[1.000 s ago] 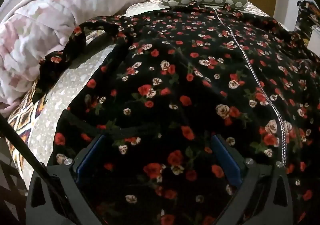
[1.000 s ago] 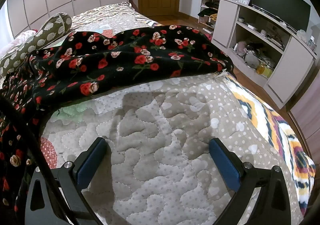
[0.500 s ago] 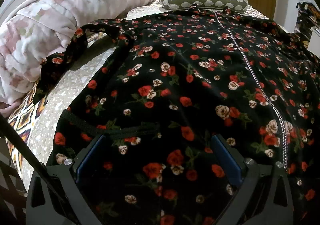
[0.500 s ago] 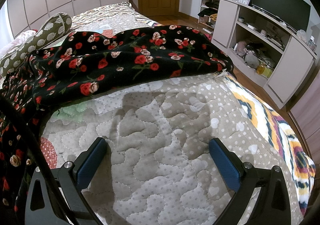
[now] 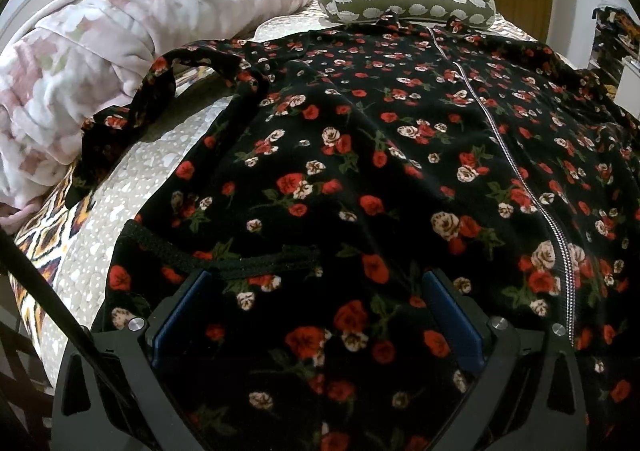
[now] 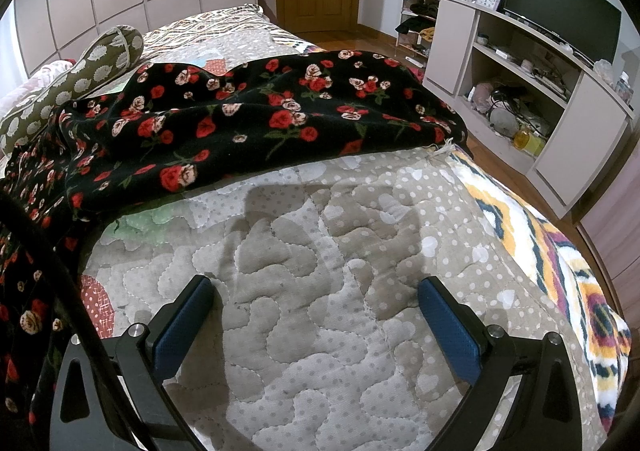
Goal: Fold large clothes
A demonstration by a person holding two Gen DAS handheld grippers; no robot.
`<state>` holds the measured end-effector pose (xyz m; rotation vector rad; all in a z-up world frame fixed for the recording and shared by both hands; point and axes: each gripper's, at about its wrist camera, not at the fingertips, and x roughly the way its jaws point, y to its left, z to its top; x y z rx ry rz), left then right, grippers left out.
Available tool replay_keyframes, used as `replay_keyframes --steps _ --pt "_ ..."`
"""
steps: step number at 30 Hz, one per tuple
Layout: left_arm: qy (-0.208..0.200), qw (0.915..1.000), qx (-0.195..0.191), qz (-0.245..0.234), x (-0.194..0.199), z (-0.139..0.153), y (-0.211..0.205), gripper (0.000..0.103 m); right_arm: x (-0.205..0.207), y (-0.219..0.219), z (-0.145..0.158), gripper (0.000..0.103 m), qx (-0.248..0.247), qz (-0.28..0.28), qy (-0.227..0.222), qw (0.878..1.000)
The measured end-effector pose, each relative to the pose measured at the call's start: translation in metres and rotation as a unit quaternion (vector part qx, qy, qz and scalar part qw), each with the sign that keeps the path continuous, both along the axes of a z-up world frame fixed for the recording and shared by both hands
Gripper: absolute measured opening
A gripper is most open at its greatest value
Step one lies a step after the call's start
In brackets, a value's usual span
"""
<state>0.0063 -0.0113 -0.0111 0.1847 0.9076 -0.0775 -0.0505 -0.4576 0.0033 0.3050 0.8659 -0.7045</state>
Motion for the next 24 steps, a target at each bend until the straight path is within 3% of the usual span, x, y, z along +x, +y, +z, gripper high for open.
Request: replay_keyframes --steps 24 --pt "-0.010 0.9999 -0.003 -0.002 0.0080 0.0010 0.0054 0.103 0.0023 -0.0076 -0.0002 0.103 0.016 0.001 0.008 1.000"
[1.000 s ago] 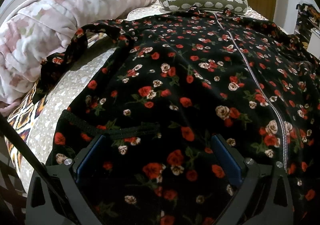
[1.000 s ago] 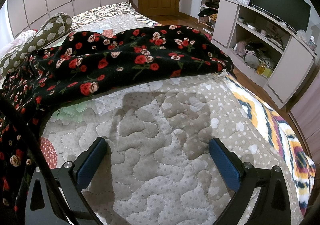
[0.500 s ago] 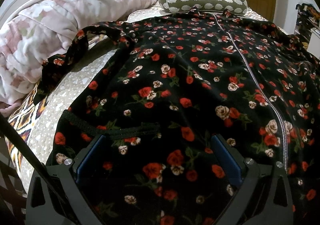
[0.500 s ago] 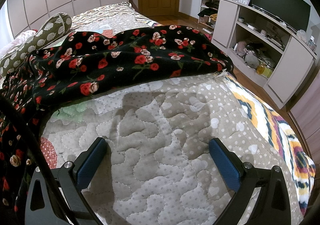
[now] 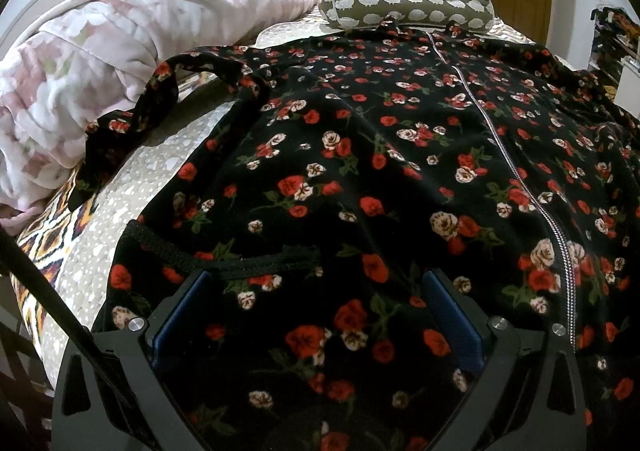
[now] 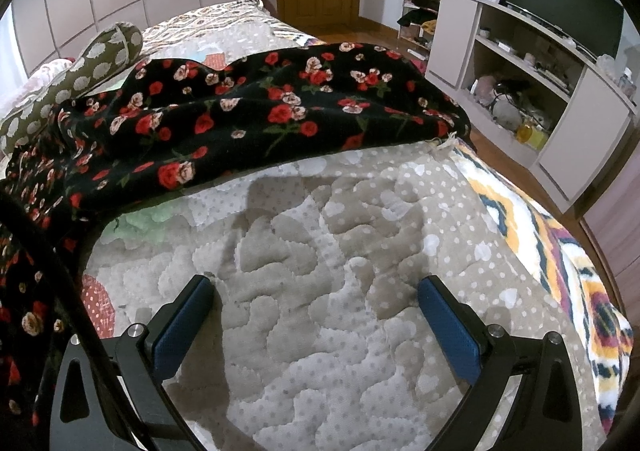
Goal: Fold large clothes
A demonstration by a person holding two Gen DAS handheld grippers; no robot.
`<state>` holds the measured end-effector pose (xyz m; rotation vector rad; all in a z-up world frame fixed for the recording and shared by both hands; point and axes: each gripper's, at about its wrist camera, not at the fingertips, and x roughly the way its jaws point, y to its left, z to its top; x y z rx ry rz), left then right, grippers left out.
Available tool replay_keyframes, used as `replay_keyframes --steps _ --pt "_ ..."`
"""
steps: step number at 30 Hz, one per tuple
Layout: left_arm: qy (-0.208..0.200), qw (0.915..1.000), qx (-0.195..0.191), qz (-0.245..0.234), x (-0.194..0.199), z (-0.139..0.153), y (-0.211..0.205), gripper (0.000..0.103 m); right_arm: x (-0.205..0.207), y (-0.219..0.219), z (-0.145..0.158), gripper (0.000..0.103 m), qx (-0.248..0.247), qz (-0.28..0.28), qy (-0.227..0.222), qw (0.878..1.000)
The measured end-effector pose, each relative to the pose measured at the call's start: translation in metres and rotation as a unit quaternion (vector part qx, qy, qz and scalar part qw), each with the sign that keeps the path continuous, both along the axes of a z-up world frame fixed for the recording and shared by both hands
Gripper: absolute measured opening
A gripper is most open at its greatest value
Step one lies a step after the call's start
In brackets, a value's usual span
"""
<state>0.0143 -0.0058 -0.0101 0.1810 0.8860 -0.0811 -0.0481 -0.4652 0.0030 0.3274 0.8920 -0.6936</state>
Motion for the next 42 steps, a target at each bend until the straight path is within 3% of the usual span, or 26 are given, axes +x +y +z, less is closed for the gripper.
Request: replay_keyframes --steps 13,17,19,22,25,28,30,31,32,34,36,40,42 --pt "-0.009 0.9999 -0.005 -0.003 -0.003 -0.002 0.003 0.103 -0.018 0.026 0.011 0.102 0.014 0.006 0.015 1.000" --pt "-0.014 0.9999 -0.005 -0.004 -0.004 -0.002 0.003 0.103 -0.044 0.064 0.037 0.090 0.022 0.060 -0.031 0.997" --pt "-0.016 0.9998 -0.005 -0.004 -0.004 -0.002 0.003 0.103 -0.057 0.090 0.053 0.090 0.025 0.094 -0.066 0.993" --pt "-0.020 0.9998 -0.006 -0.008 -0.007 -0.003 0.004 0.103 -0.071 0.123 0.061 0.090 0.058 0.131 -0.092 0.985" --pt "-0.021 0.9997 -0.008 -0.012 -0.010 -0.005 0.006 0.103 -0.080 0.149 0.043 0.082 0.114 0.151 -0.070 0.980" --pt "-0.020 0.9997 -0.009 -0.014 -0.009 -0.005 0.007 0.103 -0.095 0.167 0.022 0.082 0.176 0.158 -0.062 0.970" --pt "-0.020 0.9997 -0.007 -0.013 -0.011 -0.006 0.008 0.103 -0.104 0.180 0.017 0.081 0.189 0.174 -0.061 0.965" --pt "-0.020 0.9997 -0.006 -0.013 -0.012 -0.007 0.007 0.103 -0.108 0.189 0.017 0.073 0.180 0.183 -0.064 0.964" --pt "-0.020 0.9997 -0.005 -0.013 -0.012 -0.007 0.007 0.103 -0.110 0.194 0.018 0.048 0.179 0.195 -0.066 0.962" --pt "-0.019 0.9997 -0.003 -0.013 -0.012 -0.007 0.007 0.103 -0.115 0.199 0.015 0.010 0.197 0.213 -0.056 0.955" --pt "-0.018 0.9997 -0.006 -0.013 -0.013 -0.007 0.007 0.103 -0.119 0.192 0.015 0.008 0.195 0.208 -0.056 0.957" --pt "-0.015 0.9997 -0.011 -0.015 -0.011 -0.008 0.006 0.103 -0.142 0.162 0.025 0.006 0.172 0.156 -0.054 0.971" --pt "-0.015 0.9997 -0.011 -0.014 -0.010 -0.008 0.007 0.103 -0.155 0.157 0.024 0.000 0.135 0.125 -0.028 0.982"
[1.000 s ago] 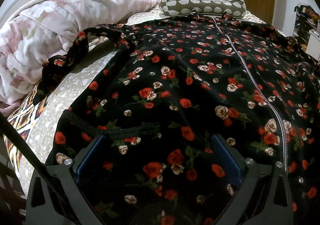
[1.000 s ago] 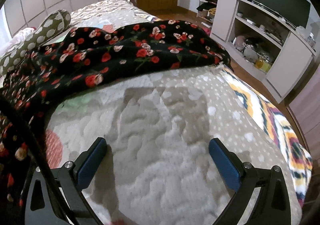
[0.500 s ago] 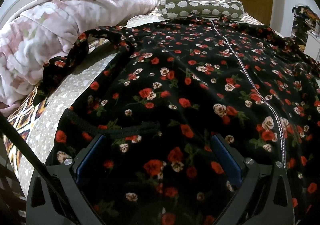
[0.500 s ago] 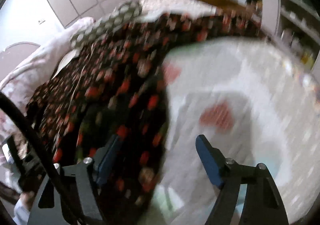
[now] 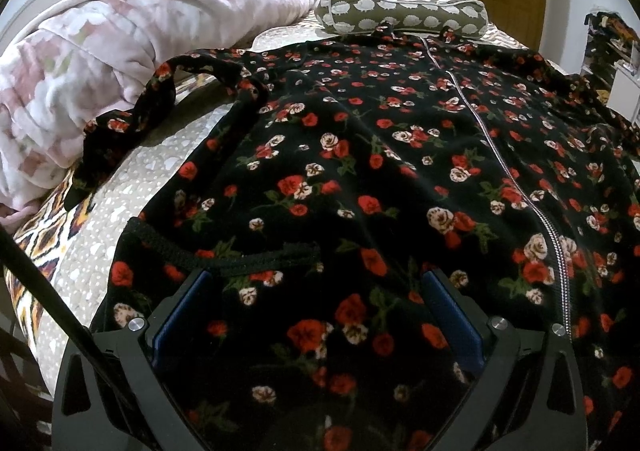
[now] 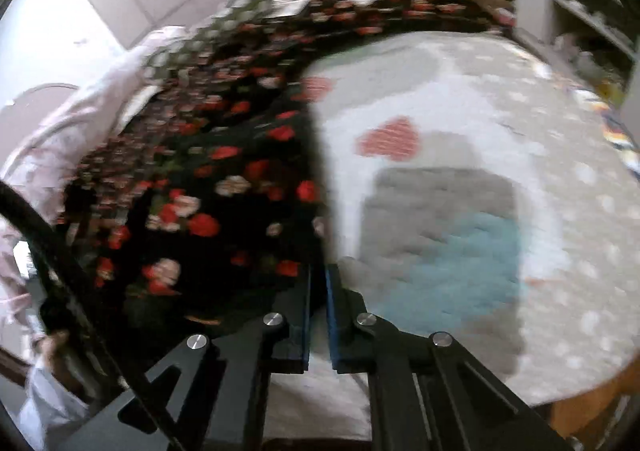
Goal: Fold large clothes
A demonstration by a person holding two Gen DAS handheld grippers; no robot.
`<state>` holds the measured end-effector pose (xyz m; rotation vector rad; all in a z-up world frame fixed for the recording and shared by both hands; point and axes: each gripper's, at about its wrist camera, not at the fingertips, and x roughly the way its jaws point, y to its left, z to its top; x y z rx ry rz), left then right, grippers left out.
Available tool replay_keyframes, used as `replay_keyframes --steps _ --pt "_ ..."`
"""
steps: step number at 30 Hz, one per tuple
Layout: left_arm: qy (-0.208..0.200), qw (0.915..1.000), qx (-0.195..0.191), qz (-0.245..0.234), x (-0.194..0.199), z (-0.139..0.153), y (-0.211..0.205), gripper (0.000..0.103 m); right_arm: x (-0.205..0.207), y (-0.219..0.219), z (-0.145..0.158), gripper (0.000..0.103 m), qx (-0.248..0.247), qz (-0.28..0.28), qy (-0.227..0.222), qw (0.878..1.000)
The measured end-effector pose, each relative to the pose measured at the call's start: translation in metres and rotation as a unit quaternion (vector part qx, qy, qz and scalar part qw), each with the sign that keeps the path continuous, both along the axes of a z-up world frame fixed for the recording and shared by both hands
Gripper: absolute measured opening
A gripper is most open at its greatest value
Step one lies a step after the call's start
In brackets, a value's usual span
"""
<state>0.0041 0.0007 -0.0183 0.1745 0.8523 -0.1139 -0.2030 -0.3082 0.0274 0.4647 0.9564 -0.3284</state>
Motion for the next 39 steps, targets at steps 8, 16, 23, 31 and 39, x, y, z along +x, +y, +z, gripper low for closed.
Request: replay_keyframes --steps 8,16,23,31,39 --pt "0.000 1.0000 0.000 0.000 0.001 0.000 0.000 0.103 -0.034 0.008 0.041 0.022 -0.058 0.003 -0.073 0.996" --pt "0.000 1.0000 -0.004 -0.001 0.005 0.001 0.000 0.103 0.049 0.080 0.020 0.070 -0.025 0.130 -0.078 0.988" --pt "-0.002 1.0000 -0.008 -0.002 0.004 0.001 0.001 0.103 0.015 0.045 0.016 0.009 -0.013 0.057 -0.035 0.998" --pt "0.021 0.9997 -0.001 -0.014 0.001 0.007 0.006 0.103 -0.061 -0.006 0.025 0.006 0.022 -0.035 -0.042 0.998" --pt "0.031 0.9970 -0.066 -0.027 -0.010 0.038 0.046 0.072 -0.008 0.052 0.096 0.079 -0.061 0.036 -0.191 0.979"
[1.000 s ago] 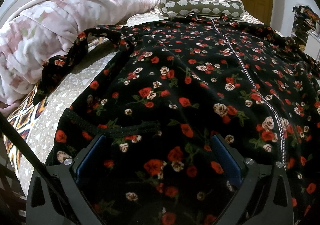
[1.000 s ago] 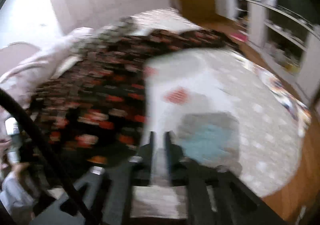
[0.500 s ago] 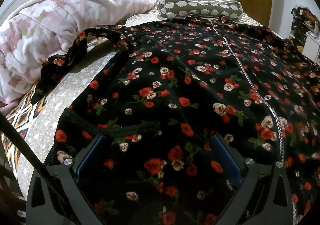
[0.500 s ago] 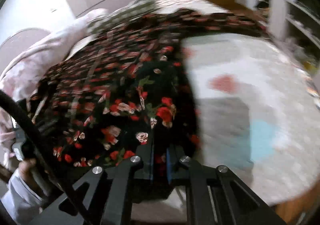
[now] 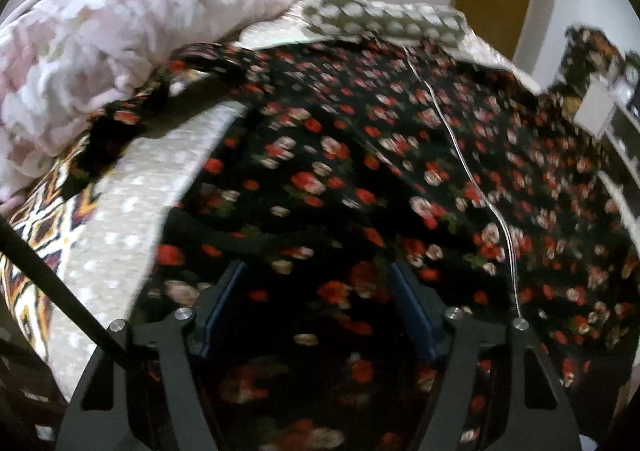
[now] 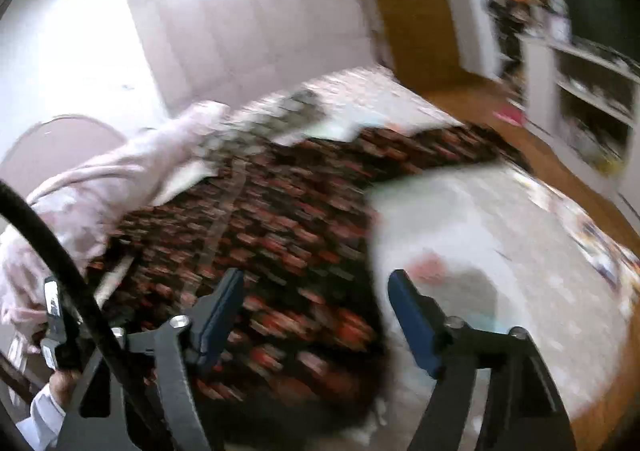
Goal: Fold large clothes
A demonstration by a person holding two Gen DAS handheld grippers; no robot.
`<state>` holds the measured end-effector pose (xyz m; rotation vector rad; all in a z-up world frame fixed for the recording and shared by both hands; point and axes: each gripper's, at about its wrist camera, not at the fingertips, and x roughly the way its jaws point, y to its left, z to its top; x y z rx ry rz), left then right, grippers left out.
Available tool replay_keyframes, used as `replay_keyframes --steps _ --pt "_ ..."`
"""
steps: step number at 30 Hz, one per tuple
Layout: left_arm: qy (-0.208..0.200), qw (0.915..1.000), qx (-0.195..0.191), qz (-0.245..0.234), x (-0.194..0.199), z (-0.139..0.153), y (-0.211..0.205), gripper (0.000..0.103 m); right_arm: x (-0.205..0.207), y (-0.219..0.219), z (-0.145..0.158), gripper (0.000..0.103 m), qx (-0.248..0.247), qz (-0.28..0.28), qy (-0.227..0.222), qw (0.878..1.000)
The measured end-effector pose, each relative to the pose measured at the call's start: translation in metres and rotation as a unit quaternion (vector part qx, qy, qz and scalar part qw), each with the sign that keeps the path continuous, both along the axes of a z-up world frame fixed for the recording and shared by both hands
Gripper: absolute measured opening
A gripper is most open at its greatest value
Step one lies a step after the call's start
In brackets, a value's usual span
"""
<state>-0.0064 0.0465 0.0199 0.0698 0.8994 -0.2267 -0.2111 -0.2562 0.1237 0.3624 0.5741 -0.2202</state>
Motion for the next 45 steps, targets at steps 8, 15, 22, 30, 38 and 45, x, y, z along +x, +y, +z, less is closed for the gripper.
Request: replay_keyframes --steps 8,15,22,30,38,45 --pt "0.004 0.9918 -0.044 0.120 0.058 0.018 0.115 0.072 0.132 0.061 -0.045 0.079 0.050 0.120 0.076 0.989" --pt "0.061 0.9504 -0.211 0.220 0.119 -0.011 0.235 0.072 0.172 0.060 -0.113 0.079 0.067 0.105 0.118 0.985" --pt "0.099 0.9140 -0.323 0.224 0.174 -0.041 0.254 0.072 0.172 0.081 -0.121 0.084 -0.011 0.108 0.106 0.988" --pt "0.073 0.9202 -0.230 0.309 0.200 -0.007 0.282 0.011 0.175 0.085 -0.122 0.087 -0.035 0.111 0.119 0.986" --pt "-0.029 0.9358 -0.104 0.336 0.191 0.085 0.293 0.010 0.176 0.086 -0.123 0.088 -0.029 0.112 0.113 0.987" --pt "-0.052 0.9707 -0.068 0.225 0.202 0.121 0.176 0.010 0.173 0.080 -0.123 0.089 -0.009 0.116 0.099 0.988"
